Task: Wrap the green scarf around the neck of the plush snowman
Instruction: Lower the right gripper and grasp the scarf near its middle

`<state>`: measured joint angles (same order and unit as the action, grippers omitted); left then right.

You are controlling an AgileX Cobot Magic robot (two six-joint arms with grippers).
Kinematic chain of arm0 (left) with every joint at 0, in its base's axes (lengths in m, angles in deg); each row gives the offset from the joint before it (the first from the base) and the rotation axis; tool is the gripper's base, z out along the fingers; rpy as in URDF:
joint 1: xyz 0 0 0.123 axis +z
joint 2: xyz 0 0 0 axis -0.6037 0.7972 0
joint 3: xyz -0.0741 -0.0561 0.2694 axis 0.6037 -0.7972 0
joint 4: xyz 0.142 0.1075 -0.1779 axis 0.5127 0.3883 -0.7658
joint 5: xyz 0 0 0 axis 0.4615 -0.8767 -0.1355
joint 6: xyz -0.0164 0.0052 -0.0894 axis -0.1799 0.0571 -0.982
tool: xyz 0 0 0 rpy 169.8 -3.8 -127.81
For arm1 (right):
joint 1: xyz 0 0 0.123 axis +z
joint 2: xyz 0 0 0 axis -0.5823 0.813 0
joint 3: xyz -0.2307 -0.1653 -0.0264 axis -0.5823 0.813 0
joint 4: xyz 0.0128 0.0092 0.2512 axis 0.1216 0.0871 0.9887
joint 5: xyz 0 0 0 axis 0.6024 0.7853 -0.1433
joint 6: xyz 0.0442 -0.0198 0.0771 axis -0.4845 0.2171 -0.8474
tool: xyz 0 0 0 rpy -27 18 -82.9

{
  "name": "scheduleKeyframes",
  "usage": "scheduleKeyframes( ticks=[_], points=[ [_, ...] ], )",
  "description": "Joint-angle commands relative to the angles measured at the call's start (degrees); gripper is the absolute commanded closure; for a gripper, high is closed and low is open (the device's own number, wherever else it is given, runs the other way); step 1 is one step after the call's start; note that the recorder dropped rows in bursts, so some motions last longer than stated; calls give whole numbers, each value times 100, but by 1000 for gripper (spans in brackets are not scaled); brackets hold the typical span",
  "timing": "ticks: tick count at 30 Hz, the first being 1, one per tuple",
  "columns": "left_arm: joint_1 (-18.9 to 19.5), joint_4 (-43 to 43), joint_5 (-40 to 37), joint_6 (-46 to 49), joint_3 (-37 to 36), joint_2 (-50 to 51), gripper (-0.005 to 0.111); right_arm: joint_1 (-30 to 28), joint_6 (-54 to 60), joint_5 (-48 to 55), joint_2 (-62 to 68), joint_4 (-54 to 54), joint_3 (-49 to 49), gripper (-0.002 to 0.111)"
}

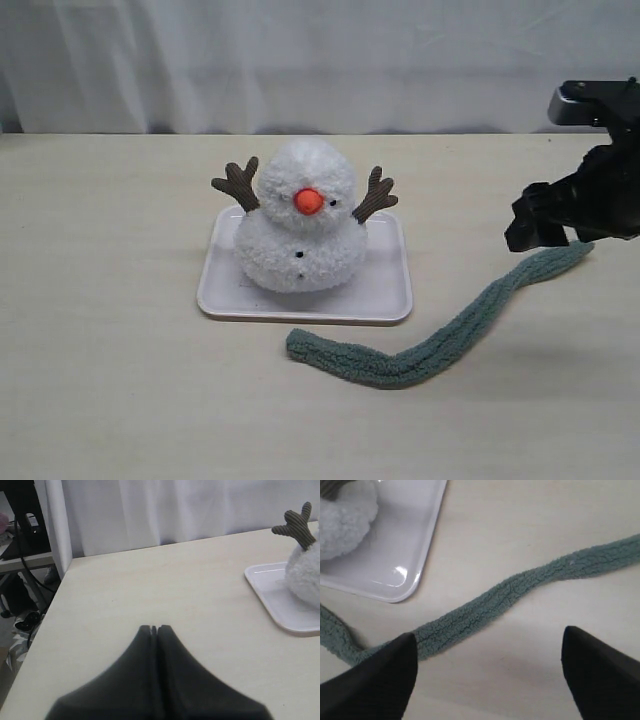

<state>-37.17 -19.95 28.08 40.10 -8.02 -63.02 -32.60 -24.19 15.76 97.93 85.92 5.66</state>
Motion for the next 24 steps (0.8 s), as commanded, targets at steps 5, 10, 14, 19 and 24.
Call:
scheduleKeyframes(
  ticks=[5,10,14,19,24],
  points=[
    [-29,-21,42,-33,-18,-15,107,-14,1743,428,1121,105,-771,36],
    [-29,-21,42,-33,-18,-15,107,-14,4233,369,1381,783,-722,37],
    [-29,-21,42,-33,-18,-15,107,-14,5483,359,1473,900,-464,37],
    [-29,-21,42,-33,-18,-15,107,-14,6766,-229,1515,900,55,37],
    [-29,-21,42,-33,-18,-15,107,-14,7400,-1002,1539,900,419,37]
  ],
)
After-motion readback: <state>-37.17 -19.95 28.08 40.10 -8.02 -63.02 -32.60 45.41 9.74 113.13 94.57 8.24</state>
